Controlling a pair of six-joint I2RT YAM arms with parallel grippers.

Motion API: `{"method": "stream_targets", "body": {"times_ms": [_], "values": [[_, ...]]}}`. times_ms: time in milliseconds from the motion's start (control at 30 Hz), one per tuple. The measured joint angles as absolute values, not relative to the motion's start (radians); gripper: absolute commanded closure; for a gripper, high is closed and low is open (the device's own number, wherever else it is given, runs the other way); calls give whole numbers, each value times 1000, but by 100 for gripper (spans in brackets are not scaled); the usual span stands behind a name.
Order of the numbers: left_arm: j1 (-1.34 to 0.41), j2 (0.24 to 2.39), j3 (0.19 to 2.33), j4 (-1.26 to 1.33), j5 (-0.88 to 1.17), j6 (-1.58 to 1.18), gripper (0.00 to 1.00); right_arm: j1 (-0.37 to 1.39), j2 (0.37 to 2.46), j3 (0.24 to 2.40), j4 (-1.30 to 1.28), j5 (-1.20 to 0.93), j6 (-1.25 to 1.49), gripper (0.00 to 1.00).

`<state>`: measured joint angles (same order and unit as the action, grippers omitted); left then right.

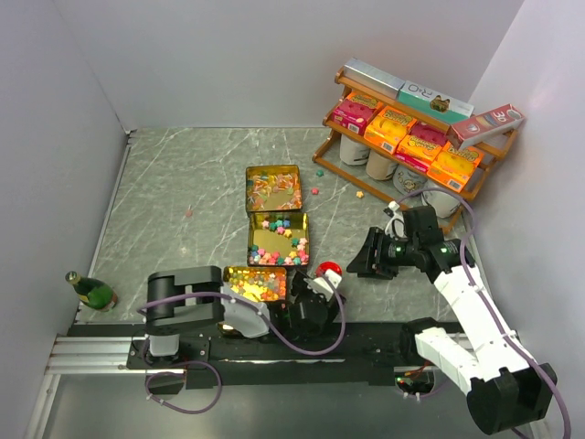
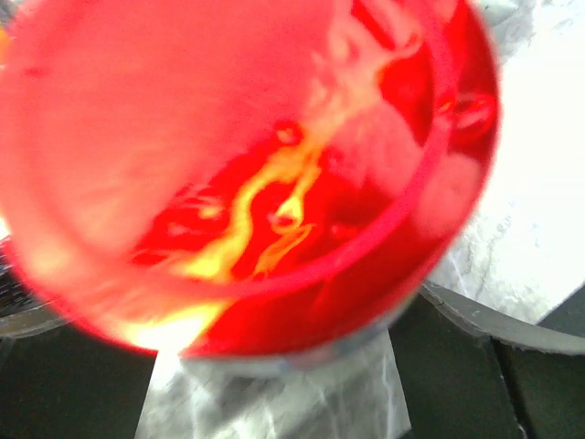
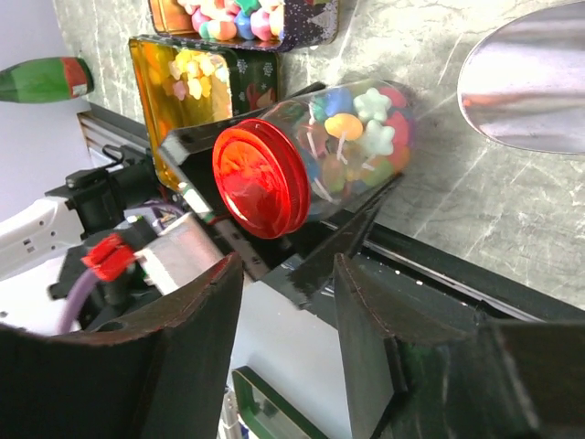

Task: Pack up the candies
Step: Reset both arms

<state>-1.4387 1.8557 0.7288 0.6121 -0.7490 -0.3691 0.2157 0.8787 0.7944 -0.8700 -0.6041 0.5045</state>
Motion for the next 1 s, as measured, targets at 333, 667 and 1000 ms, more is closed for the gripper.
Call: {"method": "stream_targets", "body": {"times_ms": [333, 667, 1000], "values": [[-1447, 1679, 698, 501, -730, -418, 4, 214, 883, 826, -875, -603, 504, 43], [-1477, 1491, 694, 216, -725, -554, 4, 200, 874, 831, -879, -590, 499, 10], [-1328, 1041, 726, -311, -681, -832, 4, 130, 859, 900, -857, -456, 474, 0]]}}
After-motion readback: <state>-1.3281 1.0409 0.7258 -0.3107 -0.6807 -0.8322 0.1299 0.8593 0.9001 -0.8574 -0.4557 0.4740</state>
